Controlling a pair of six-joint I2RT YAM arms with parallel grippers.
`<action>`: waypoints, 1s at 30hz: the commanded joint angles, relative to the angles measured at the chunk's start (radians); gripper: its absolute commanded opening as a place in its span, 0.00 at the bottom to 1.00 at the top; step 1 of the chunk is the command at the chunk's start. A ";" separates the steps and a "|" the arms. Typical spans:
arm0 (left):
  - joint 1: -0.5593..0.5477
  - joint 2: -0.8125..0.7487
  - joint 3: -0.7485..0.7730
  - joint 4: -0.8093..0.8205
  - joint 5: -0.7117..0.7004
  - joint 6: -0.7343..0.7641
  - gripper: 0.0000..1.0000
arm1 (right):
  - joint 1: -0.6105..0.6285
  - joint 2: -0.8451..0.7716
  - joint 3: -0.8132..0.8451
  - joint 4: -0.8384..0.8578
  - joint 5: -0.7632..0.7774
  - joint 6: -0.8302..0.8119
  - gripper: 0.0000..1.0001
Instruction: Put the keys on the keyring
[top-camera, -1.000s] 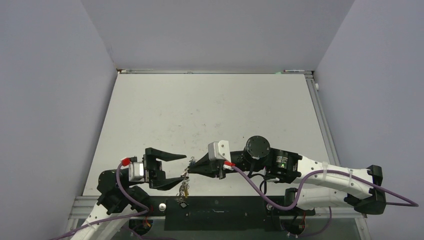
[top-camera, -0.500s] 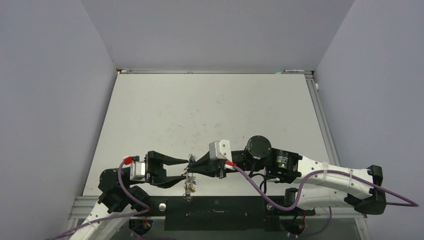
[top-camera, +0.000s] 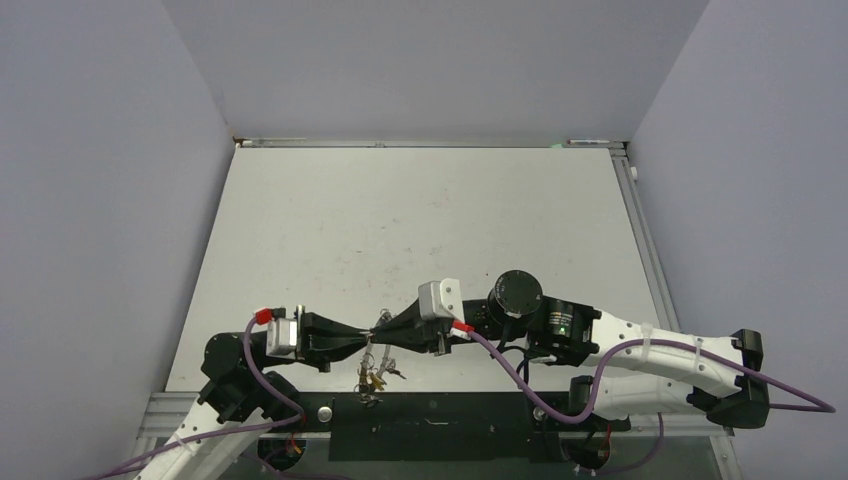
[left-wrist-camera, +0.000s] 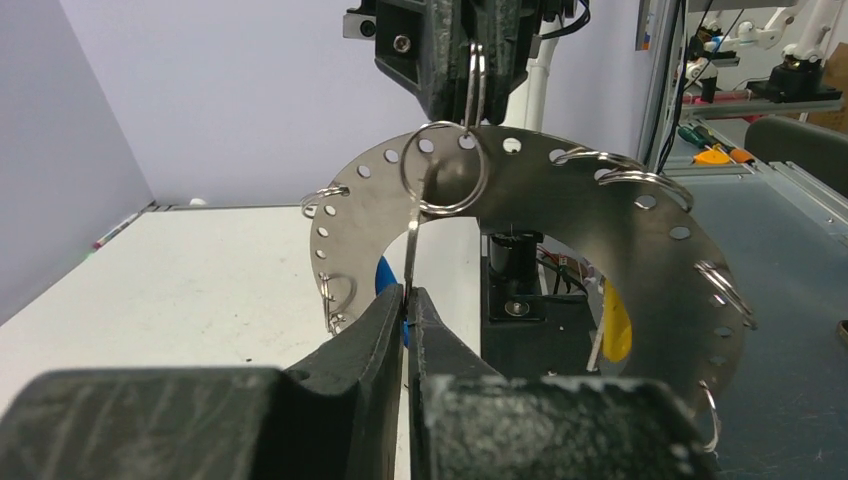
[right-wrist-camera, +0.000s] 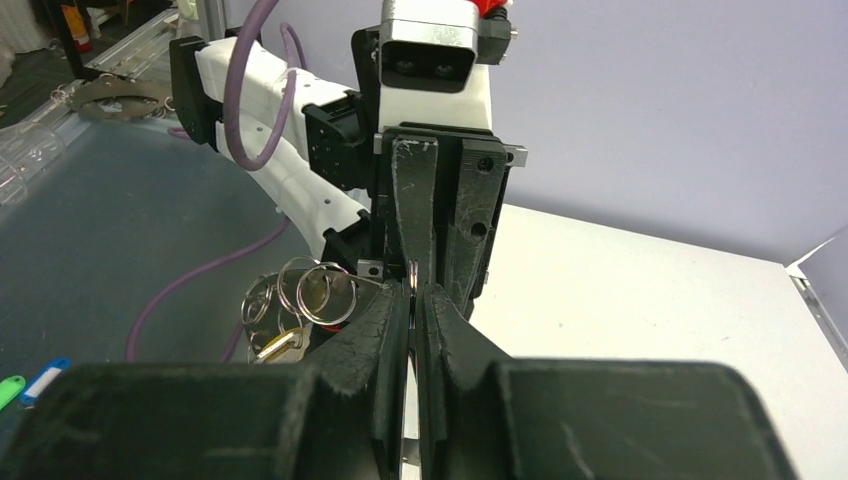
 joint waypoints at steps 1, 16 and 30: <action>-0.006 -0.007 0.048 -0.053 -0.052 0.047 0.00 | 0.002 -0.013 0.031 0.114 -0.021 0.002 0.05; -0.006 -0.010 0.125 -0.249 -0.126 0.214 0.00 | 0.003 -0.139 -0.115 0.087 0.110 0.057 0.07; -0.006 0.013 0.179 -0.437 -0.176 0.260 0.00 | 0.001 -0.183 -0.200 0.066 0.211 0.090 0.51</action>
